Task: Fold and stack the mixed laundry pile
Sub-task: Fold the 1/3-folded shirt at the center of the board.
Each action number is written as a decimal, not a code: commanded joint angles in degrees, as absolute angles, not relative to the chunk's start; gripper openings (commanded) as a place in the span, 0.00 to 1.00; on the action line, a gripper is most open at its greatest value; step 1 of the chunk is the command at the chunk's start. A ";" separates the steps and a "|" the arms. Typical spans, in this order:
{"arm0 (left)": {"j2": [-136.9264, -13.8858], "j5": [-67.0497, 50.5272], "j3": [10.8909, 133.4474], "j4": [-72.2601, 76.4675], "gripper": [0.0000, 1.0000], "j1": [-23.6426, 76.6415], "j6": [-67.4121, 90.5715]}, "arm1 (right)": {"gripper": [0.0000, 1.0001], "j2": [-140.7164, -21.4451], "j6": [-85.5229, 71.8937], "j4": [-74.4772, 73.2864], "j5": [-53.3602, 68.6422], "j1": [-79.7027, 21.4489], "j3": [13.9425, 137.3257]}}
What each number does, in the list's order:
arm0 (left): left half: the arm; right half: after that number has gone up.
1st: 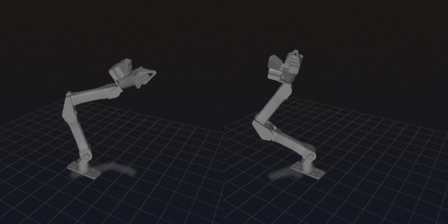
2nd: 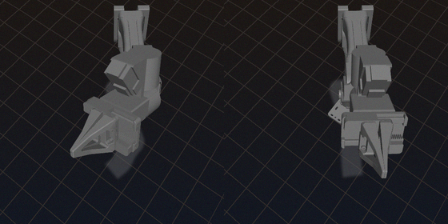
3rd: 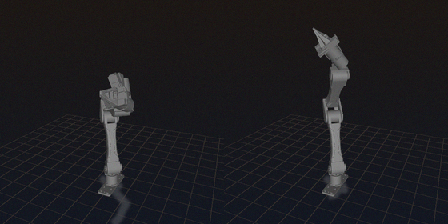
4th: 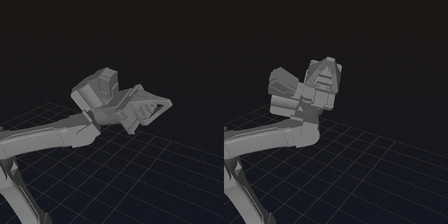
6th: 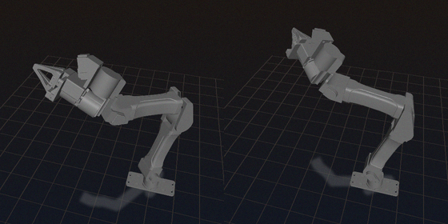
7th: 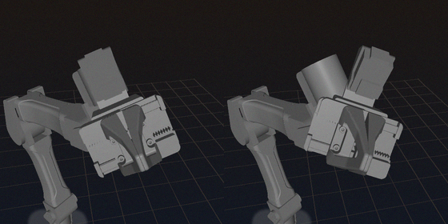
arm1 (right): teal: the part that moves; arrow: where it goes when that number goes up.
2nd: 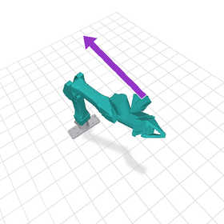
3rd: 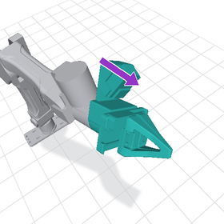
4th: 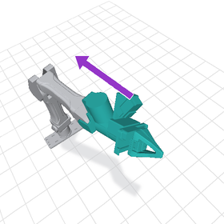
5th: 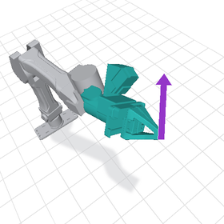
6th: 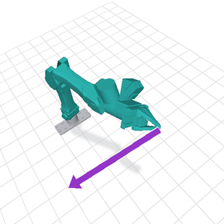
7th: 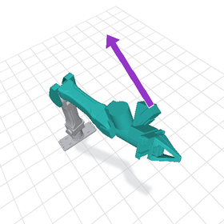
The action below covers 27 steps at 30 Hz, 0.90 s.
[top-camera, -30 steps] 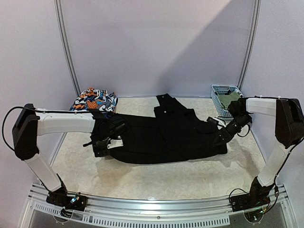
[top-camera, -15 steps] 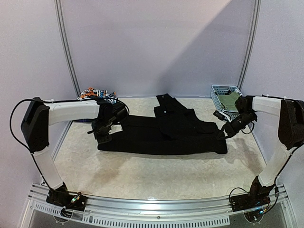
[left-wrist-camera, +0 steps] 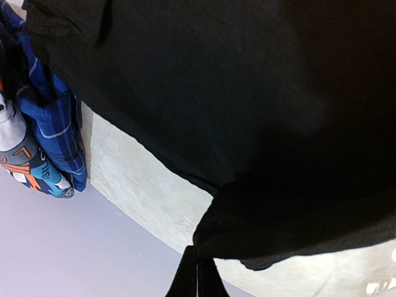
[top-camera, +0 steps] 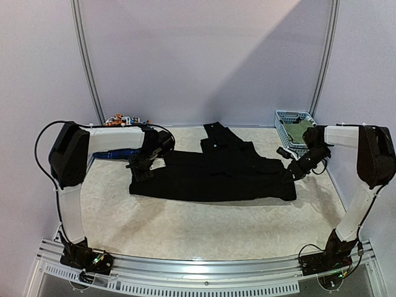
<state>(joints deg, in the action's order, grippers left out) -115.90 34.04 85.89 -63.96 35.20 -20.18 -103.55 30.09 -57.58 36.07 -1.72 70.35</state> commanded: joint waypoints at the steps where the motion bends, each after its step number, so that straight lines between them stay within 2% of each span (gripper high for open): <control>1: -118.47 35.29 88.94 -64.04 0.00 33.18 -21.44 | 0.00 -106.09 29.71 -56.95 34.30 -1.29 71.57; 14: -123.35 36.55 96.33 -63.18 0.00 30.65 -22.85 | 0.00 -110.48 28.29 -56.00 31.87 -1.35 75.23; 20: -122.74 31.56 97.15 -68.48 0.00 30.45 -20.63 | 0.00 -108.33 29.09 -61.75 33.98 -1.40 73.58; 27: -116.45 20.47 92.23 -71.06 0.04 31.16 -20.29 | 0.01 -105.34 31.00 -66.56 32.59 -1.46 69.68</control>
<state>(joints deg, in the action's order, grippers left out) -121.23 28.10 94.56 -67.83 31.29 -20.73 -107.63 29.67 -62.92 33.54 -1.72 72.18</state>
